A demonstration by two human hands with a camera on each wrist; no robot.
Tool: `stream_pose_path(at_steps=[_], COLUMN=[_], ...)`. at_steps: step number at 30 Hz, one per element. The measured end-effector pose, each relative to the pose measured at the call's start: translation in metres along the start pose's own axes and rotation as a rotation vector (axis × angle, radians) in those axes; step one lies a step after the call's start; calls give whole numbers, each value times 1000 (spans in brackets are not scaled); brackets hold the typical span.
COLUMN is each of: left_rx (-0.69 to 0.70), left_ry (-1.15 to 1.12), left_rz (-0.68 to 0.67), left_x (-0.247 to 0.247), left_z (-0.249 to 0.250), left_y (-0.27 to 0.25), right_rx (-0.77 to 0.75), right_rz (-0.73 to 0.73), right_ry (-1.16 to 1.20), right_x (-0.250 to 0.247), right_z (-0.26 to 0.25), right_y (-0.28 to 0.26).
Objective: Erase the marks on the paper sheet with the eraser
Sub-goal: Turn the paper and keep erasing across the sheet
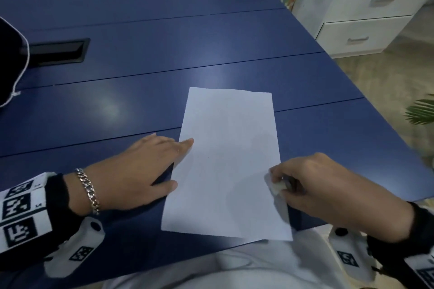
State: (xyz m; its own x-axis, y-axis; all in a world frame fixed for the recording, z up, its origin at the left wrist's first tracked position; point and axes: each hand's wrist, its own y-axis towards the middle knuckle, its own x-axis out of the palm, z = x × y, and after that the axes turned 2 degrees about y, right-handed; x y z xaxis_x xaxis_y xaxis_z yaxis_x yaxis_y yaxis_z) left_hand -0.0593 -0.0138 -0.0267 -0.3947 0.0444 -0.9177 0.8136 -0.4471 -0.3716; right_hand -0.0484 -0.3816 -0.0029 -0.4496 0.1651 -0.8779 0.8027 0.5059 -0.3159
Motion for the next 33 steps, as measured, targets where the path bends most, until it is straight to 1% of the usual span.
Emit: stream_pose_path(at_steps=[3, 5, 8, 10, 12, 15, 18, 20, 23, 26, 27, 29, 31, 33], left_rx=[16, 35, 21, 43, 95, 188, 209, 196, 203, 217, 231, 240, 220, 187], left_ry=[3, -42, -129, -137, -103, 4, 106, 168, 217, 236, 240, 206, 167, 162], left_rz=[-6, 28, 105, 125, 50, -71, -147, -121, -11, 21, 9, -82, -162, -181], left_x=[3, 3, -1, -4, -3, -2, -4, -5, -9, -13, -12, -10, -8, -8], left_z=[0, -1, 0, 4, 12, 25, 35, 38, 41, 43, 44, 46, 49, 53], left_y=[-4, -5, -1, 5, 14, 32, 45, 50, 55, 62, 65, 72, 78, 82], right_rx=[35, 24, -42, -107, -152, -154, -152, -141, -120, -113, -109, -93, -89, -117], right_rz=[5, 17, 54, 37, 20, 27, 49, 66, 99, 126, 130, 141, 150, 140], right_ry=[-4, 21, 82, 69, 44, 75, 104, 83, 31, 3, -6, -29, -20, 19], right_x=[-4, -8, -10, -6, 1, 2, -2, -4, -9, -11, -11, -11, -10, -7], right_z=[7, 8, 6, 3, 2, 4, 6, 9, 13, 13, 12, 10, 6, -2], right_y=[8, 10, 10, 12, 15, 19, 24, 29, 35, 41, 42, 44, 43, 39])
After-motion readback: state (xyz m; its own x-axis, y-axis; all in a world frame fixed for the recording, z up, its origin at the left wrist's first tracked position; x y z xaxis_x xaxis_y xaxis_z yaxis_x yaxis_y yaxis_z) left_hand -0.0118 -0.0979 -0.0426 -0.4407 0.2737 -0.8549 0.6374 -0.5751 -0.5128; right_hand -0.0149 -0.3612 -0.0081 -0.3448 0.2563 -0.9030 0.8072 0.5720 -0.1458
